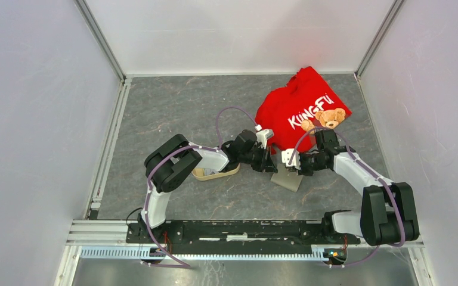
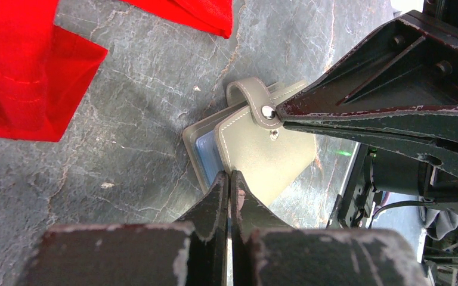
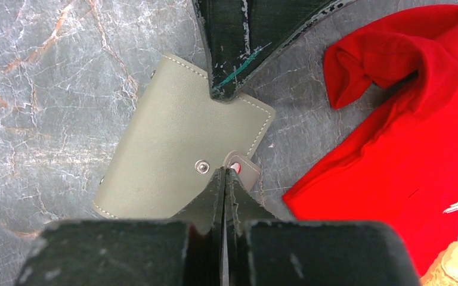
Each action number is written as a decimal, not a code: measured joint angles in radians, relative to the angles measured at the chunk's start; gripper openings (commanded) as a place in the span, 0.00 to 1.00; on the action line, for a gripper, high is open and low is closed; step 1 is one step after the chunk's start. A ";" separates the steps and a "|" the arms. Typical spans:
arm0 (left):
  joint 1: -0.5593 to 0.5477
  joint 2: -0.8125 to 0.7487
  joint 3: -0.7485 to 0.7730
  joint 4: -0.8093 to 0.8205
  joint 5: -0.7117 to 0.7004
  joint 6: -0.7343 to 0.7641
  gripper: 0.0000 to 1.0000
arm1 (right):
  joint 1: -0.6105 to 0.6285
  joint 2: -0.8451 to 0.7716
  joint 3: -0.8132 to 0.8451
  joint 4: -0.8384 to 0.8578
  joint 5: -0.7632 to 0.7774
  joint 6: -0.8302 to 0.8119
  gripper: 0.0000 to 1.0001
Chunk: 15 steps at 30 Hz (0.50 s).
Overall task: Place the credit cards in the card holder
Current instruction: Close the card holder at the center of the board.
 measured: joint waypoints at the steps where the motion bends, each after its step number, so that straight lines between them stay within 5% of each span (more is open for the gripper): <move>1: 0.000 0.000 0.000 0.000 0.000 0.000 0.02 | 0.000 0.000 0.001 0.000 0.002 0.005 0.00; 15: 0.000 0.000 -0.006 0.009 0.001 -0.010 0.02 | 0.002 -0.014 0.024 -0.069 0.001 -0.006 0.00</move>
